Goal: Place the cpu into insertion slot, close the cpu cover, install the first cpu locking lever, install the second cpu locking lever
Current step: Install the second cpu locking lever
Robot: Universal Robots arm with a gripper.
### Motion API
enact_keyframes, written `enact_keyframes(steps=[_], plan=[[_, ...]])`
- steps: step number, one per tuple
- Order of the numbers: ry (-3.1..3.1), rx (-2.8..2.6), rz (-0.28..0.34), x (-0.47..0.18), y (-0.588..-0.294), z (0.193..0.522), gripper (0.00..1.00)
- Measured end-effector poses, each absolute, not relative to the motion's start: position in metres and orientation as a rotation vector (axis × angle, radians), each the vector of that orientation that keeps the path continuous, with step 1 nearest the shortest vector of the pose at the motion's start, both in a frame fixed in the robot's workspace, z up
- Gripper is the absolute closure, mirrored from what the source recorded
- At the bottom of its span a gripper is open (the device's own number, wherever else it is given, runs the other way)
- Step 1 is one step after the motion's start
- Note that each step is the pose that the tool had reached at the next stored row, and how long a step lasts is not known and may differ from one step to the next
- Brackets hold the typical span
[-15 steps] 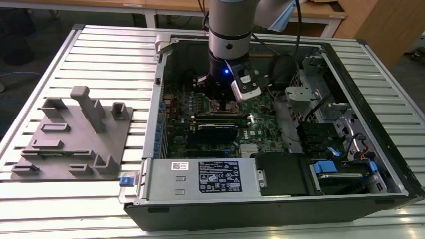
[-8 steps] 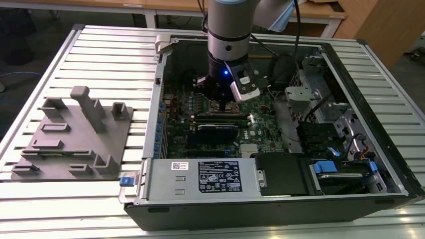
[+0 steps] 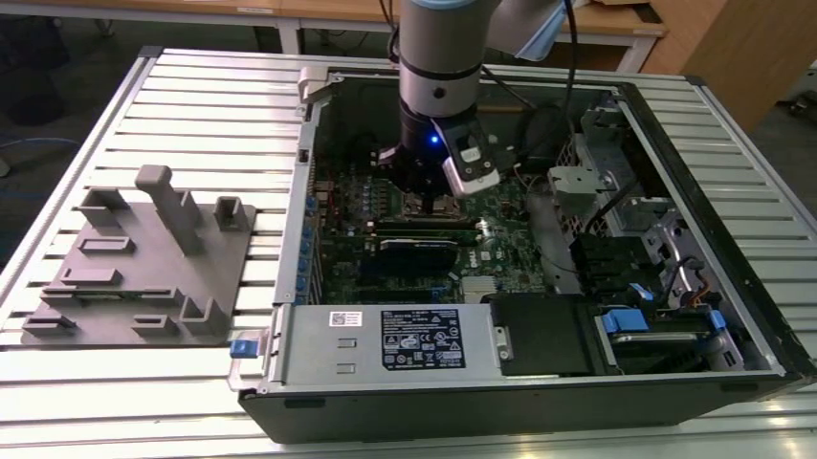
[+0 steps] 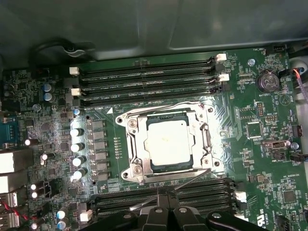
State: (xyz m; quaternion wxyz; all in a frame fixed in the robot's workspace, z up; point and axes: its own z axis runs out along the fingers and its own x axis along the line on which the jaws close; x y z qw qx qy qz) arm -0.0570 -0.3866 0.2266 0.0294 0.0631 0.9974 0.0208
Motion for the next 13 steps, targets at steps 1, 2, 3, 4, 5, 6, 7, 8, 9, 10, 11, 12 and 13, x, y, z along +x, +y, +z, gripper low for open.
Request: enact_keyframes(steps=[1,2,3,4,5,6,7,8,9,10,11,12,13], plan=[[3.075,0.195,0.064,-0.057,-0.3866,0.2262,0.89],[3.075,0.195,0.064,-0.0571,-0.3867,0.226,0.89],[3.075,0.195,0.063,-0.0571,-0.3867,0.226,0.89],[3.075,0.195,0.063,-0.0571,-0.3867,0.226,0.89],[3.075,0.195,0.063,-0.0571,-0.3867,0.2259,0.89],[3.075,0.195,0.063,-0.0571,-0.3867,0.2259,0.89],[3.075,0.195,0.064,-0.0571,-0.3867,0.2258,0.89],[3.075,0.195,0.064,-0.0571,-0.3867,0.2257,0.89],[3.075,0.195,0.064,-0.0571,-0.3866,0.2253,0.89],[3.075,0.195,0.064,-0.0572,-0.3866,0.2251,0.89],[3.075,0.195,0.064,-0.0573,-0.3866,0.2243,0.89],[3.075,0.195,0.064,-0.0574,-0.3866,0.2234,0.89],[3.075,0.195,0.064,-0.0574,-0.3866,0.2233,0.89]])
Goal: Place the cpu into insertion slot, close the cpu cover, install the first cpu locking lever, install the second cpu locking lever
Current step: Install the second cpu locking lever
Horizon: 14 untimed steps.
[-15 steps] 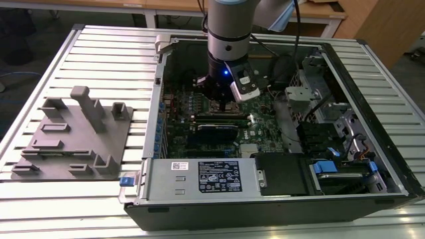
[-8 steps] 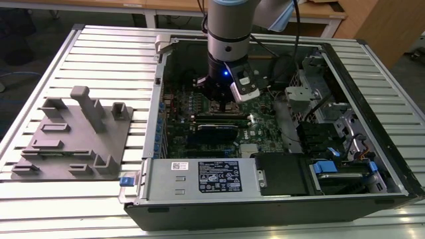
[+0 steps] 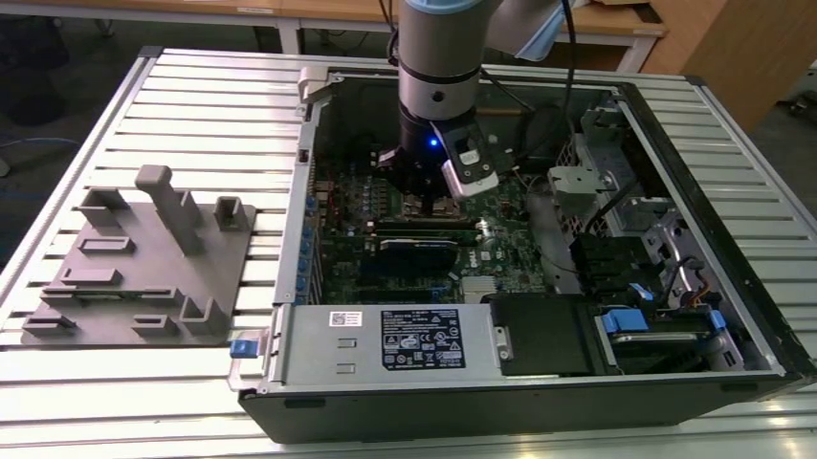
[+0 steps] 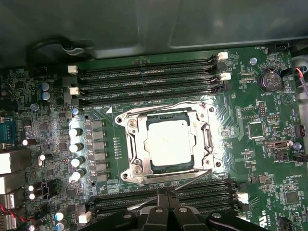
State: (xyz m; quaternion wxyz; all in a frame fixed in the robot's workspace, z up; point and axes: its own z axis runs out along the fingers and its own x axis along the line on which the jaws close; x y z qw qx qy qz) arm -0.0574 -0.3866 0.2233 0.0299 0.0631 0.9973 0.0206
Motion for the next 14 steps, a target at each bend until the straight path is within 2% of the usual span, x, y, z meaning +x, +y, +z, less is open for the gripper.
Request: enact_keyframes(steps=[14], plan=[[3.074,0.195,0.064,-0.0593,-0.3866,0.2215,0.89]])
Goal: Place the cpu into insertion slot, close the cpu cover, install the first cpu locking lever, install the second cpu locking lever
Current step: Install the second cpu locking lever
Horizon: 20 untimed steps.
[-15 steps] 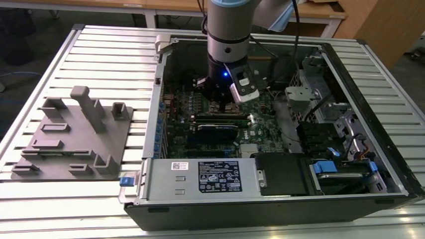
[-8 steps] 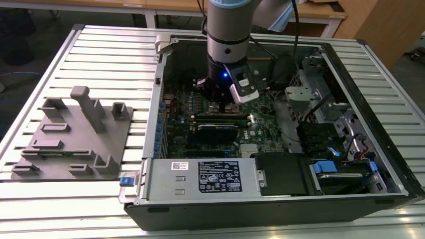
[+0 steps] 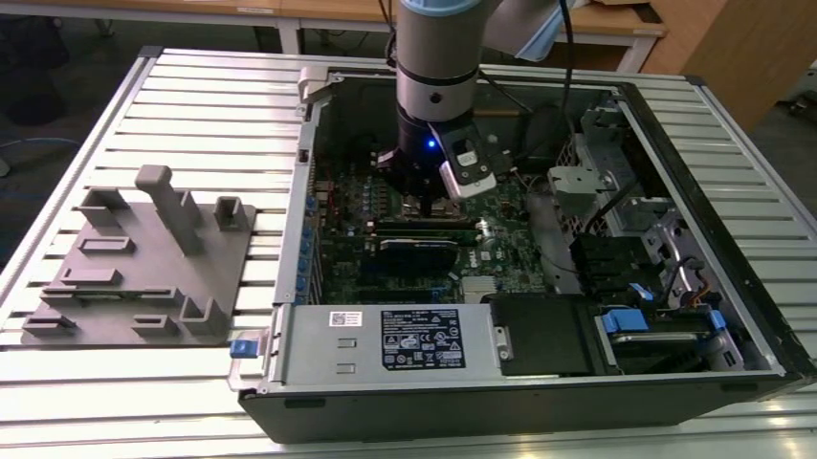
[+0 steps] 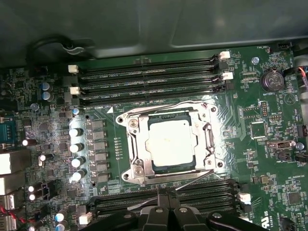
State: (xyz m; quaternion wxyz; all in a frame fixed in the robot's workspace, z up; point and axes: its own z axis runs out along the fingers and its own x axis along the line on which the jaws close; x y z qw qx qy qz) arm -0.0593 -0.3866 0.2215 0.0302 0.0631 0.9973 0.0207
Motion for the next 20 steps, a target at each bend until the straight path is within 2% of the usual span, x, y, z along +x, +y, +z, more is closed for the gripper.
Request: enact_keyframes(steps=[20], plan=[[3.07,0.194,0.064,-0.079,-0.387,0.215,0.89]])
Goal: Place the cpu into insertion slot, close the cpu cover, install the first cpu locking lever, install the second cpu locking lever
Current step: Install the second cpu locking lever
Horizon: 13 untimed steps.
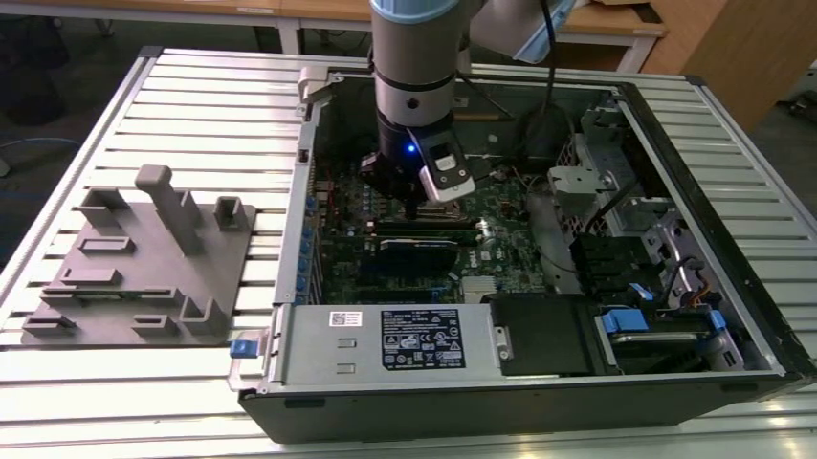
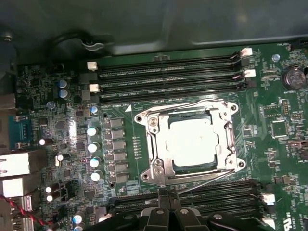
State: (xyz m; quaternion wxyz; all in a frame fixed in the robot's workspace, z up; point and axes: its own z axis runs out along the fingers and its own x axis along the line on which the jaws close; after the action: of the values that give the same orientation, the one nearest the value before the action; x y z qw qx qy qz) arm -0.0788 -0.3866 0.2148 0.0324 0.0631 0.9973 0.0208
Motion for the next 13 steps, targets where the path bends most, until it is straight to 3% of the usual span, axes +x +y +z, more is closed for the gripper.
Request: enact_keyframes(steps=[13], plan=[[3.07,0.195,0.084,-0.083,-0.3875,0.211,0.89]])
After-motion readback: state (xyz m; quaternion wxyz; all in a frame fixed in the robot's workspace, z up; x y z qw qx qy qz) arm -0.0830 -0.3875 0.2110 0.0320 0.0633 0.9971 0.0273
